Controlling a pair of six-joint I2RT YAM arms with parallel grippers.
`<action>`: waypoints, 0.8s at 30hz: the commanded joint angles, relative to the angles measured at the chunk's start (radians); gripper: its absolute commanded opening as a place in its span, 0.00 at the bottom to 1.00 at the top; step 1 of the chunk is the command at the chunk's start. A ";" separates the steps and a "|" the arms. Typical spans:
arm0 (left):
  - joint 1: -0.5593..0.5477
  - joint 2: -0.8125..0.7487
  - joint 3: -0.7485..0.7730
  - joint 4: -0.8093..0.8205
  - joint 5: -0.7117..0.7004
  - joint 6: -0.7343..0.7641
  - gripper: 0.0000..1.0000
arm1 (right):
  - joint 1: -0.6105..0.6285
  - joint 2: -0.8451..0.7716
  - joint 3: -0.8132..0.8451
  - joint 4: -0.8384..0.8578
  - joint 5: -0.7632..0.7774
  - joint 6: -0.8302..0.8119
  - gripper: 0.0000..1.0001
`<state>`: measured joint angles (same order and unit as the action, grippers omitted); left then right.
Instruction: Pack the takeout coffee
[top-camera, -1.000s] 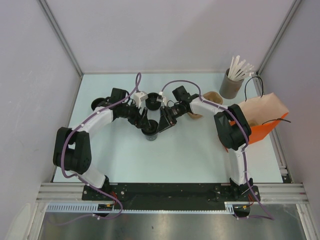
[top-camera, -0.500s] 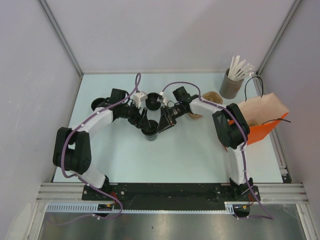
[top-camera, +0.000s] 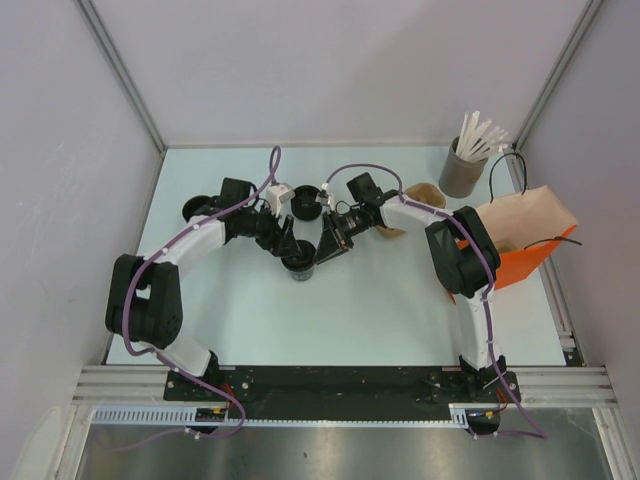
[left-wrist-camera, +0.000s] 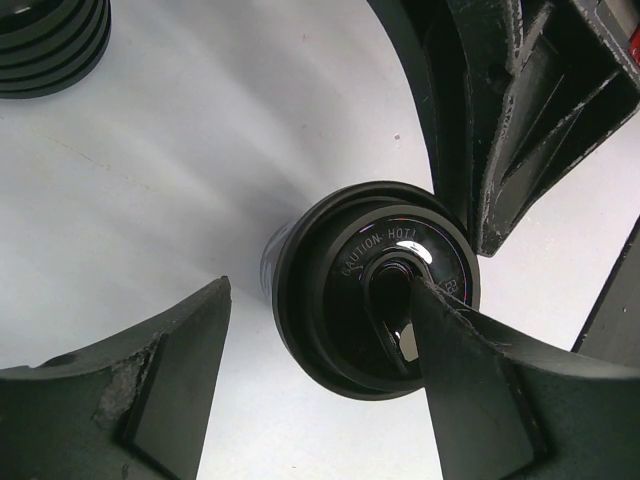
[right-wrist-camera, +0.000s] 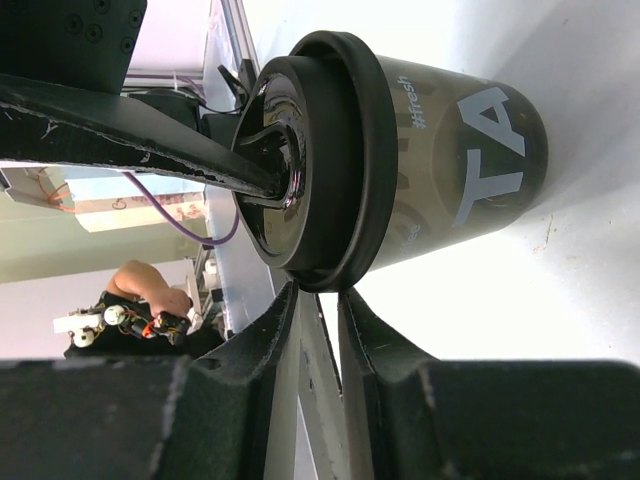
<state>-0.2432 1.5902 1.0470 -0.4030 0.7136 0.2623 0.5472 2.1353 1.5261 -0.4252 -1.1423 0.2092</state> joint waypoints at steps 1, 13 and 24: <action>0.001 0.027 -0.045 -0.017 -0.074 0.048 0.76 | 0.014 0.035 -0.015 0.026 0.119 -0.031 0.20; 0.001 0.045 -0.062 -0.020 -0.112 0.057 0.73 | 0.036 0.049 -0.012 -0.032 0.351 -0.093 0.18; 0.001 0.050 -0.081 -0.011 -0.128 0.063 0.72 | 0.034 0.043 0.020 -0.067 0.371 -0.114 0.22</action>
<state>-0.2417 1.5917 1.0229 -0.3565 0.7227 0.2531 0.5617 2.1296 1.5478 -0.4870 -1.0344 0.1822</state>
